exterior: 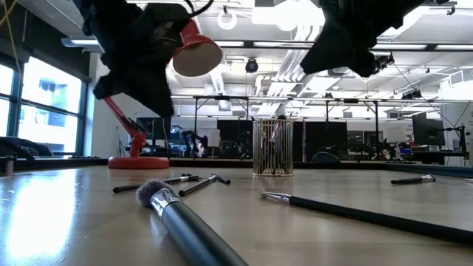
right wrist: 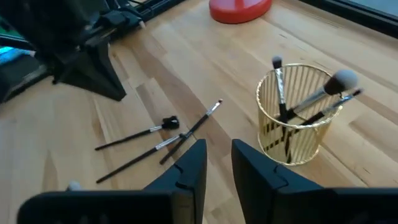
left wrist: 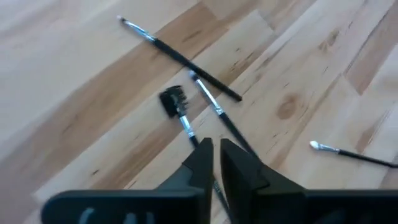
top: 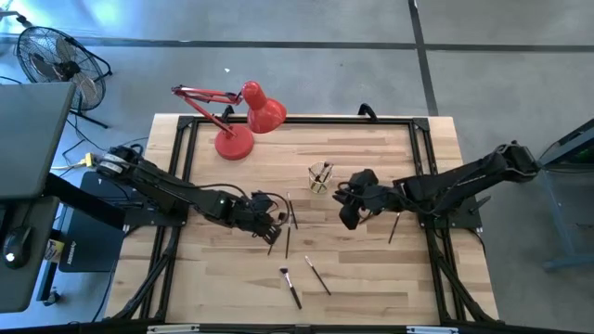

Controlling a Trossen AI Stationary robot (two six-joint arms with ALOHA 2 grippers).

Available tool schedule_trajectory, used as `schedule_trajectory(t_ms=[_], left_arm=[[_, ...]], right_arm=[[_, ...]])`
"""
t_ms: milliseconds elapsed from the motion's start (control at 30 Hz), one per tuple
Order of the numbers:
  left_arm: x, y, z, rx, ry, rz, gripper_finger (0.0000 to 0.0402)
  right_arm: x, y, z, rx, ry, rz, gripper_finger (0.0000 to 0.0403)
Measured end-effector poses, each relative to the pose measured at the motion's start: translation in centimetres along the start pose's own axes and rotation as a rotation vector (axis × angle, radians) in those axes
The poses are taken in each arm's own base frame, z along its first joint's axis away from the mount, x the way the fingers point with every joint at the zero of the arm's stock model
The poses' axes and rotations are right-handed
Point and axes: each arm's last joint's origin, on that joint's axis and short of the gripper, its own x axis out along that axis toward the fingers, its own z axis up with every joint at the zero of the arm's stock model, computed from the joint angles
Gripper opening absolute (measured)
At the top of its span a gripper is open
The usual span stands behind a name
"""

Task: Put items in baskets/containers
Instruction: Put the black lash brush into the yellow container

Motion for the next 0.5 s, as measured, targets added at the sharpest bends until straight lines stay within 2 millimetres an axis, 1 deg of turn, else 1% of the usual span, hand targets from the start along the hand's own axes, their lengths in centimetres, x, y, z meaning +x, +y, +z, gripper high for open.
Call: schedule_trajectory(t_ms=[200,267,367,500], left_arm=[[1.9,-0.8,-0.4,-0.017,-0.011,-0.036,0.0108],[2.4,-1.1,-0.6,-0.022,0.014,-0.068,0.0126],[2.7,-1.2,-0.8,-0.04,0.058,-0.083,0.0133],[3.4,-1.7,-1.2,-0.077,0.097,-0.039,0.0126]], right_arm=[[0.0,0.0,-0.2,-0.009,0.023,0.002,0.0062],[0.0,-0.1,-0.3,-0.017,0.034,-0.007,0.0062],[0.0,-0.4,-0.6,-0.033,0.057,-0.029,0.0062],[0.0,-0.7,-1.1,-0.048,0.08,-0.048,0.0061]])
